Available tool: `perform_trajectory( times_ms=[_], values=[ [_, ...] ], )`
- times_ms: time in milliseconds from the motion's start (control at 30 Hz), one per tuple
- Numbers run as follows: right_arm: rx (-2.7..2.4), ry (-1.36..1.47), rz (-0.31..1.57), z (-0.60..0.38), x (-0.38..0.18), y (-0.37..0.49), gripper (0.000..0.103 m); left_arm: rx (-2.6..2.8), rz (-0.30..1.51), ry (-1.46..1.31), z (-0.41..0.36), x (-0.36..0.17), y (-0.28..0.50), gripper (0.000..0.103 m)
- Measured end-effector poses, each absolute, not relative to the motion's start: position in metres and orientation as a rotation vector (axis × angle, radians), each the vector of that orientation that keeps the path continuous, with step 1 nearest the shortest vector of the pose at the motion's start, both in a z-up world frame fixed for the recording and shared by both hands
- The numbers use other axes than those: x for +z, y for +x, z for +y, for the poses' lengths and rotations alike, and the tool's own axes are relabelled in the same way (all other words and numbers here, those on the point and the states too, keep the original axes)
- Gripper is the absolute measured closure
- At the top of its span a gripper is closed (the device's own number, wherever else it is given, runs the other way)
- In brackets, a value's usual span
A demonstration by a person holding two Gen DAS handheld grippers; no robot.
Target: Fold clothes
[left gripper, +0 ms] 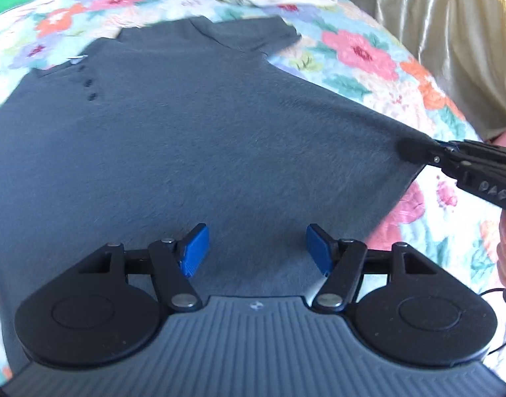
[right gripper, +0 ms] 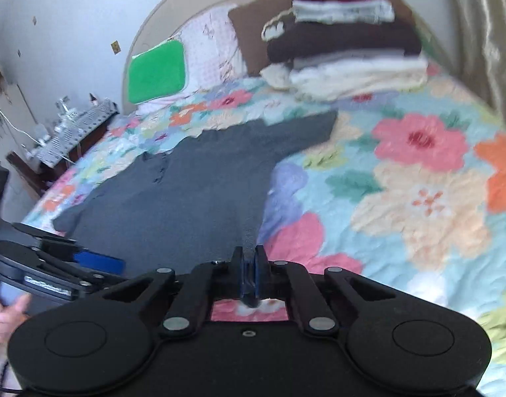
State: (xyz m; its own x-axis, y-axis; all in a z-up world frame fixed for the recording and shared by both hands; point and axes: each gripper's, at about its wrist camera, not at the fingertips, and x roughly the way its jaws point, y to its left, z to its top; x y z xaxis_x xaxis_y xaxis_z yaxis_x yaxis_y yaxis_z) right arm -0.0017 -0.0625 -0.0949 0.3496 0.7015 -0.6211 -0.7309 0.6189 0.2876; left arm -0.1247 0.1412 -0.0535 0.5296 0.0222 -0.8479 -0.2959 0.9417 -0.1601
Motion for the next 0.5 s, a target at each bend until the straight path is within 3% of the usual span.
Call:
perform_trajectory(
  times_ms=[300, 367, 433, 500],
  values=[
    [0.804, -0.219, 0.745, -0.056, -0.094, -0.019, 0.095, 0.34, 1.034, -0.334, 0.161, -0.055, -0.167, 0.037],
    [0.741, -0.282, 0.711, -0.052, -0.084, -0.025, 0.089, 0.392, 1.034, -0.36, 0.175, -0.051, -0.184, 0.037],
    [0.694, -0.331, 0.658, -0.049, -0.07, -0.032, 0.067, 0.439, 1.018, -0.39, 0.199, -0.044, -0.206, 0.035],
    [0.732, -0.342, 0.606, -0.044, -0.054, -0.042, 0.059, 0.495, 1.011, -0.393, 0.227, -0.037, -0.231, 0.03]
  ],
)
